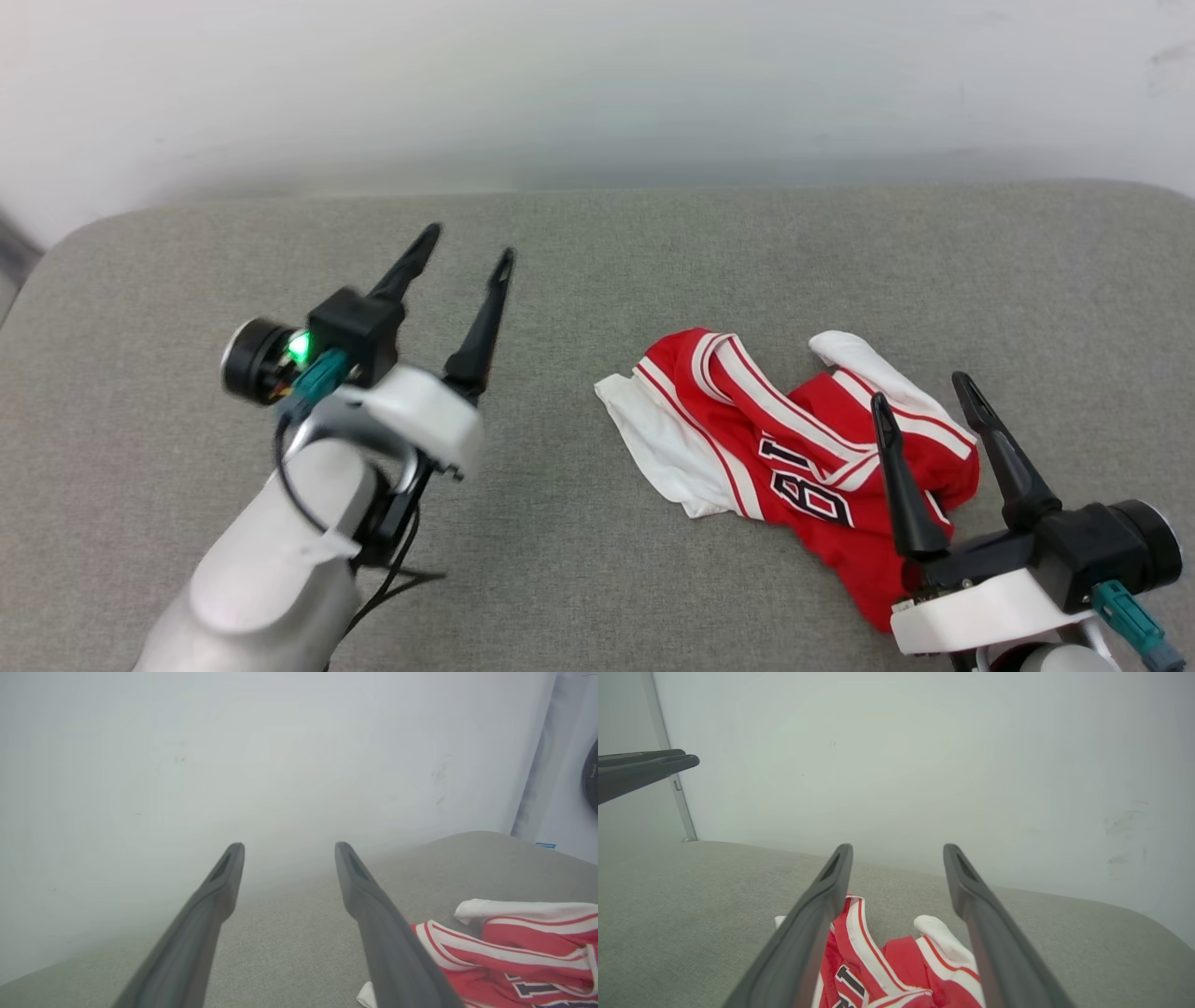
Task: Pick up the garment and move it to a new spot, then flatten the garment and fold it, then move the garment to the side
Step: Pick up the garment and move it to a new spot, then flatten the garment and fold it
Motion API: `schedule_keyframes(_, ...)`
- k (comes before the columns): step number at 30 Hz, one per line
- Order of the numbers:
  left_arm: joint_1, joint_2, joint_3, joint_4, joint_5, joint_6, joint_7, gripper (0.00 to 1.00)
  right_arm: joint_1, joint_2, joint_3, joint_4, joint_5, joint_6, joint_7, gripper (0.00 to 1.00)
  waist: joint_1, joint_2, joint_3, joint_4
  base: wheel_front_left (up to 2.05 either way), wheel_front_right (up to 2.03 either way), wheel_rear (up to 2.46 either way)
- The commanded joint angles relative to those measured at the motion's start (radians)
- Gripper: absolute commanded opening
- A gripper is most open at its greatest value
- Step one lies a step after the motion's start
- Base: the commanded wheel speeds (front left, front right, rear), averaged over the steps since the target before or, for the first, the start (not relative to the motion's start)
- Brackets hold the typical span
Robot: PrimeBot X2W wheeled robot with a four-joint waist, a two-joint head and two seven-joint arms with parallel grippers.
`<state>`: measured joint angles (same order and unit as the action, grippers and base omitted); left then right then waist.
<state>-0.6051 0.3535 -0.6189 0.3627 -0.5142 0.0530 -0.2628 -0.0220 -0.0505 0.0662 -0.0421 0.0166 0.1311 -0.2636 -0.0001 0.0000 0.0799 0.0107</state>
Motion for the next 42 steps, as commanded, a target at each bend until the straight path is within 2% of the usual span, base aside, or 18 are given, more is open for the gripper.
schedule_keyframes(1, 0.068, 0.015, 0.039, -0.056, 0.023, 0.011, -0.002, 1.0, 0.016, 0.001, -0.002, -0.001, -0.002, -0.001, -0.002, 1.0, 0.0001, 0.0, -0.014, 0.012, 0.0, 0.0, 0.0)
schedule_keyframes(3, 0.153, 0.035, 0.084, -0.12, 0.044, 0.018, -0.002, 1.0, 0.024, 0.001, -0.003, -0.001, -0.002, -0.001, -0.002, 1.0, 0.0001, 0.0, -0.018, 0.014, 0.0, 0.0, 0.0)
schedule_keyframes(8, 0.303, 0.029, 0.154, -0.219, 0.084, 0.028, -0.003, 1.0, 0.028, 0.001, -0.014, -0.001, 0.005, -0.001, -0.002, 1.0, 0.0001, 0.0, -0.02, 0.017, 0.0, 0.0, 0.0)
schedule_keyframes(11, 0.398, -0.002, 0.196, -0.28, 0.119, 0.03, -0.003, 1.0, 0.035, 0.001, -0.021, 0.0, 0.009, -0.001, -0.002, 1.0, 0.0001, 0.0, -0.024, 0.018, 0.0, 0.0, 0.0)
schedule_keyframes(18, 0.536, -0.106, 0.244, -0.338, 0.203, 0.001, -0.003, 1.0, 0.041, 0.001, -0.026, 0.004, 0.008, -0.001, -0.002, 1.0, 0.0001, 0.0, -0.033, 0.019, 0.0, 0.0, 0.0)
schedule_keyframes(23, 0.561, -0.161, 0.288, -0.349, 0.248, -0.035, -0.003, 1.0, 0.041, 0.001, -0.025, 0.003, 0.006, -0.001, -0.002, 1.0, 0.0001, 0.0, -0.032, 0.02, 0.0, 0.0, 0.0)
schedule_keyframes(29, 0.563, -0.193, 0.329, -0.336, 0.293, -0.076, -0.003, 1.0, 0.039, 0.001, -0.017, 0.006, 0.007, -0.001, -0.002, 1.0, 0.0001, 0.0, -0.033, 0.015, 0.0, 0.0, 0.0)
schedule_keyframes(37, 0.56, -0.224, 0.37, -0.333, 0.327, -0.112, -0.003, 1.0, 0.034, 0.001, -0.017, -0.001, 0.003, -0.001, -0.002, 1.0, 0.0001, 0.0, -0.014, 0.002, 0.0, 0.0, 0.0)
schedule_keyframes(42, 0.539, -0.22, 0.362, -0.303, 0.333, -0.133, -0.002, 1.0, 0.025, 0.001, -0.021, -0.008, -0.001, -0.001, -0.002, 1.0, 0.0001, 0.0, 0.021, -0.012, 0.0, 0.0, 0.0)
